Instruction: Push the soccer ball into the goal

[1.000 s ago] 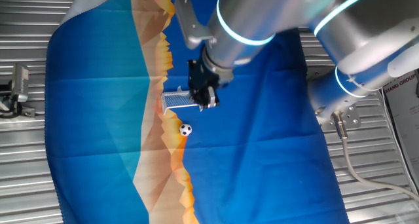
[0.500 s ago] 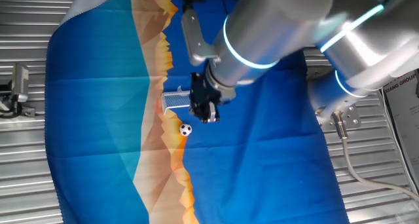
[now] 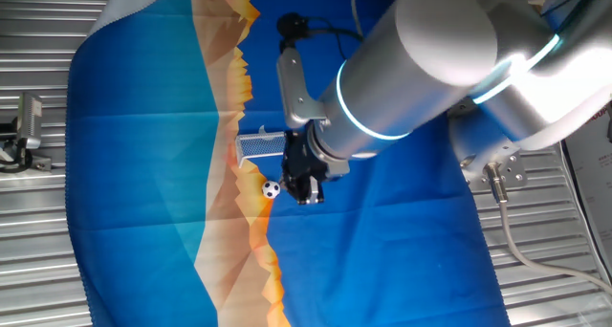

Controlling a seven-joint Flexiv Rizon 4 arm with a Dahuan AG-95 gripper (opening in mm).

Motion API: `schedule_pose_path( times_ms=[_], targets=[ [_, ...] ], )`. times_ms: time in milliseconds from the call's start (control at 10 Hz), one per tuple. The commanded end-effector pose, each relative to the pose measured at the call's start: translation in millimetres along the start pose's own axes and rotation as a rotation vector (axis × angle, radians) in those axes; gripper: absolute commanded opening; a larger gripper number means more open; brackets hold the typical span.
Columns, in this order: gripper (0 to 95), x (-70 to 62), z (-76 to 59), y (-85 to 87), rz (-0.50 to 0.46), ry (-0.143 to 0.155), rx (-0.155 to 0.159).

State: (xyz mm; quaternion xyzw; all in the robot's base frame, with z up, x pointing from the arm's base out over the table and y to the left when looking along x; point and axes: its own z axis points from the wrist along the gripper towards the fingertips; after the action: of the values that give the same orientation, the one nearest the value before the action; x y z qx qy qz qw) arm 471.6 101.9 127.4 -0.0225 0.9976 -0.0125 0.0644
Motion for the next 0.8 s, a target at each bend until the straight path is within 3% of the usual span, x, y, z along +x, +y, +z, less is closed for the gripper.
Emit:
schedule_pose_path(
  times_ms=[100,800],
  targets=[
    [0.0,0.9,2.9,3.8,0.001,-0.003,0.000],
    [0.0,6.8,28.1,15.1,0.003,-0.013,0.003]
  ],
)
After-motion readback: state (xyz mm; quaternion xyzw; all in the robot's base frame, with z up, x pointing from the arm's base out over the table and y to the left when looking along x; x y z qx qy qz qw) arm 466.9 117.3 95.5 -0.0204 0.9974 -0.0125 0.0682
